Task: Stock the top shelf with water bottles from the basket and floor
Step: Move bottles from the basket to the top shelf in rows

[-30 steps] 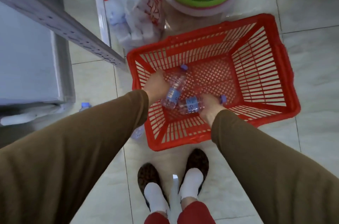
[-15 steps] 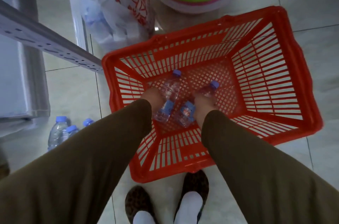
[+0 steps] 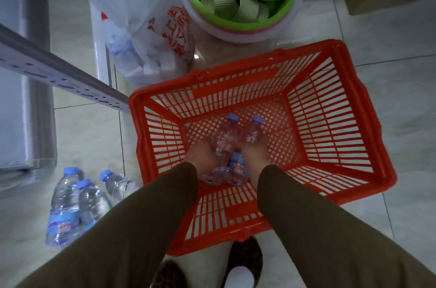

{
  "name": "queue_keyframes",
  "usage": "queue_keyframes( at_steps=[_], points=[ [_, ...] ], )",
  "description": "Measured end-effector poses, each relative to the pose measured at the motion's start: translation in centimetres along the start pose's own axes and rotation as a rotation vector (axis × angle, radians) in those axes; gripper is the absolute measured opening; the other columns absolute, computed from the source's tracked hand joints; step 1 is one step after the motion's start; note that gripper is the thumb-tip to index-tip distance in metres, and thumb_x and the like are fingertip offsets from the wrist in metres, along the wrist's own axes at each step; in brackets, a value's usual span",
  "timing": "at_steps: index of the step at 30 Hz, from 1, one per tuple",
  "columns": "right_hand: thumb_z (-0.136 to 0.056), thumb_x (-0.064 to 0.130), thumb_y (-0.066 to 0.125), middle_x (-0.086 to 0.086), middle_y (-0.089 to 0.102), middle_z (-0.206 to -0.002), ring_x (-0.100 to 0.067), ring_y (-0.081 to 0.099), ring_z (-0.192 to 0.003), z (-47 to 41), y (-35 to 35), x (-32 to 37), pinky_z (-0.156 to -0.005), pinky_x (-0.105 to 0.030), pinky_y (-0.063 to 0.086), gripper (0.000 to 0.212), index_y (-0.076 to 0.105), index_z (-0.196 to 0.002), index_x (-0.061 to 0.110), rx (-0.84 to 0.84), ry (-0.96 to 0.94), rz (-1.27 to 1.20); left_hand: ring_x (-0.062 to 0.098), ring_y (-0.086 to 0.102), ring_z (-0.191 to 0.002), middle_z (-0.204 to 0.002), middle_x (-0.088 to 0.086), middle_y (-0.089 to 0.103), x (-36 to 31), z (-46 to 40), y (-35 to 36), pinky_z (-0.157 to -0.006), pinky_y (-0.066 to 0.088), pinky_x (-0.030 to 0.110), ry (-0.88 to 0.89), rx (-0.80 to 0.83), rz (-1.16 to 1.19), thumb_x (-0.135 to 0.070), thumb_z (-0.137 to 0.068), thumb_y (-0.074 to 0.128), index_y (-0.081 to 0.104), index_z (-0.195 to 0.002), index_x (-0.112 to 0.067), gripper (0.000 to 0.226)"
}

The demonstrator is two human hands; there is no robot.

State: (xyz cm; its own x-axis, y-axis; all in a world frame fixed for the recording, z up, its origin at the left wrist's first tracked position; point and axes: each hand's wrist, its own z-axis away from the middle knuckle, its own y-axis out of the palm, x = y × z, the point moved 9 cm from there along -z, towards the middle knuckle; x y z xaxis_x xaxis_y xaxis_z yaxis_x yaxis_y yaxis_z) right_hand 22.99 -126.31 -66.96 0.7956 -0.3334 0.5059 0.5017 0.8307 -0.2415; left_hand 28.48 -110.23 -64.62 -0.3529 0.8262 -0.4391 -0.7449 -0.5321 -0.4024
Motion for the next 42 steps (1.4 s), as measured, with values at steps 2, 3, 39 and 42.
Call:
queue_keyframes(
  at_steps=[2,3,39,42],
  points=[
    [-0.068,0.032,0.084,-0.005,0.066,-0.135,-0.029,0.069,-0.112,2.0,-0.6,1.4,-0.1,-0.051,0.059,0.092,0.042,-0.149,0.019,0.051,-0.052,0.026,0.02,0.063,-0.11,-0.124,-0.004,0.065,-0.3,2.4,-0.7,-0.093,0.051,0.035,0.013,-0.006,0.114,-0.041,-0.08,0.079,0.055,-0.132,-0.026,0.059],
    [-0.061,0.04,0.084,-0.009,0.071,-0.13,-0.032,0.072,-0.111,2.8,-1.2,2.0,-0.098,-0.056,0.06,0.093,0.048,-0.143,0.018,0.062,-0.084,0.037,0.018,0.063,-0.107,-0.121,-0.005,0.066,-0.6,3.9,-1.4,-0.091,0.051,0.033,0.026,-0.018,0.167,-0.04,-0.079,0.081,0.054,-0.132,-0.026,0.061],
    [-0.076,0.045,0.083,-0.026,0.068,-0.116,-0.038,0.07,-0.107,82.5,-19.1,66.2,-0.099,-0.055,0.056,0.07,0.047,-0.128,0.014,0.552,-1.431,0.081,0.014,0.069,-0.104,-0.114,0.002,0.072,-40.4,79.5,-44.6,-0.092,0.056,0.034,0.755,-0.875,0.519,-0.015,-0.068,0.09,0.055,-0.122,-0.014,0.064],
    [-0.072,0.048,0.084,-0.028,0.065,-0.119,-0.038,0.07,-0.105,83.2,-19.4,69.2,-0.099,-0.058,0.057,0.067,0.048,-0.123,0.021,0.592,-1.415,0.045,0.009,0.069,-0.104,-0.117,0.0,0.072,-42.2,80.9,-45.4,-0.09,0.056,0.03,0.767,-0.915,0.56,-0.006,-0.074,0.086,0.056,-0.127,-0.012,0.061]
  ],
)
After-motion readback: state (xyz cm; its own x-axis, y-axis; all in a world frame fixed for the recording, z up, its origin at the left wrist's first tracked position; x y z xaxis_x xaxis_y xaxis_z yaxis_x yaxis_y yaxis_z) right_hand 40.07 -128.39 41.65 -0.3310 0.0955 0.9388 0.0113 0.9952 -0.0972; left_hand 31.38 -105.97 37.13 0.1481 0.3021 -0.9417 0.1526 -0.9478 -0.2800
